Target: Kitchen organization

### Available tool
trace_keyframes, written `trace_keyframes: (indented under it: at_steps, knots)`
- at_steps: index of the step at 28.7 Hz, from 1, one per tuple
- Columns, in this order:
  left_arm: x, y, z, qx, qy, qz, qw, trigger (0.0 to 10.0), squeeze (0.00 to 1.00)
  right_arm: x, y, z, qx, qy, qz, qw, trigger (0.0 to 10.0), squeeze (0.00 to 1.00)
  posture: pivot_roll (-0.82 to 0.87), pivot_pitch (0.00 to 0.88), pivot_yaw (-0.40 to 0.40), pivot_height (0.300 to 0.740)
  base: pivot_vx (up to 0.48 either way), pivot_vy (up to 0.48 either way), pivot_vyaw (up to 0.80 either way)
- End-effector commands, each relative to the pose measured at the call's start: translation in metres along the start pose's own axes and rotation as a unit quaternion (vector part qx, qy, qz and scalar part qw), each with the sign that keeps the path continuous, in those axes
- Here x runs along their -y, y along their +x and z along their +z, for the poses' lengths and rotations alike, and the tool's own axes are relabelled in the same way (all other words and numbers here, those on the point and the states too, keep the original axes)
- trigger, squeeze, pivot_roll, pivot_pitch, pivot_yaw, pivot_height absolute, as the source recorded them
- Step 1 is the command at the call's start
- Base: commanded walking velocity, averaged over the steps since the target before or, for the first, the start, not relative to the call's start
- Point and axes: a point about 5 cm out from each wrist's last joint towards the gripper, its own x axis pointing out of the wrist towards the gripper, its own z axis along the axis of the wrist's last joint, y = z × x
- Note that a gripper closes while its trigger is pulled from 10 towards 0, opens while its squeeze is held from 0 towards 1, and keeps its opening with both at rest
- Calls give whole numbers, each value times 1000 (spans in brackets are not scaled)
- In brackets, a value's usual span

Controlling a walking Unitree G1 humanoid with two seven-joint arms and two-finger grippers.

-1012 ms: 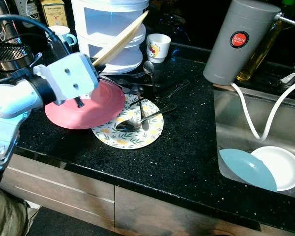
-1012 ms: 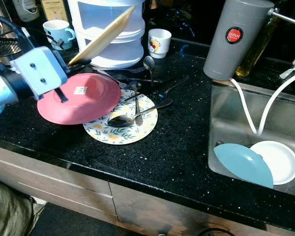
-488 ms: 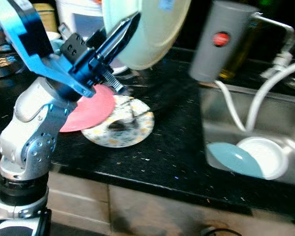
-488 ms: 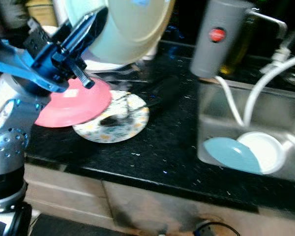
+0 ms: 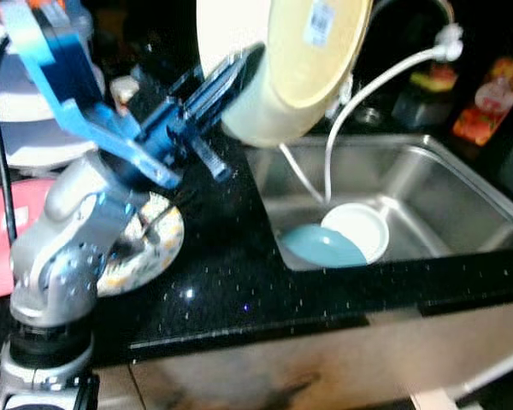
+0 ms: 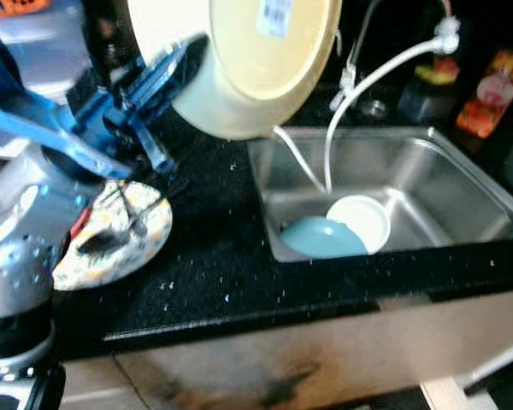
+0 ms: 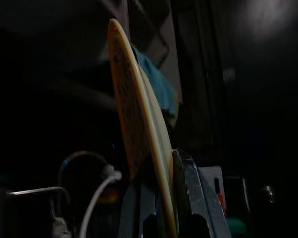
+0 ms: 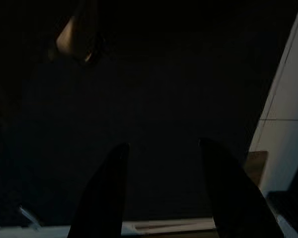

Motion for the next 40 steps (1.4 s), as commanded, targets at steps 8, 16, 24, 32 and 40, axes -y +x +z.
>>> trace_keyframes:
  at_steps: [8, 16, 24, 32, 40]
  knots:
    - [15, 12, -8, -1, -13, -11, 1000, 10000, 0, 4, -1, -3, -6, -3, -6, 1000, 10000, 0, 44, 25, -52, 740, 0, 0, -800]
    - [8, -16, -11, -30, -16, -18, 999, 10000, 0, 4, -1, -4, -6, -5, -8, 1000, 10000, 0, 39, 17, -48, 740, 0, 0, -791]
    - [15, -11, -29, -66, 6, -21, 998, 10000, 0, 4, -1, -3, -2, -5, -9, 1000, 10000, 0, 39, 15, -45, 740, 0, 0, -91]
    - [22, 6, -51, -84, -8, 15, 996, 10000, 0, 3, -1, -4, -2, -4, -7, 1000, 10000, 0, 40, 21, -44, 740, 0, 0, 0]
    - [25, 8, -55, -91, -5, 20, 996, 10000, 0, 2, -1, -4, -3, -3, -4, 1000, 10000, 0, 45, 29, -47, 740, 0, -405, 0]
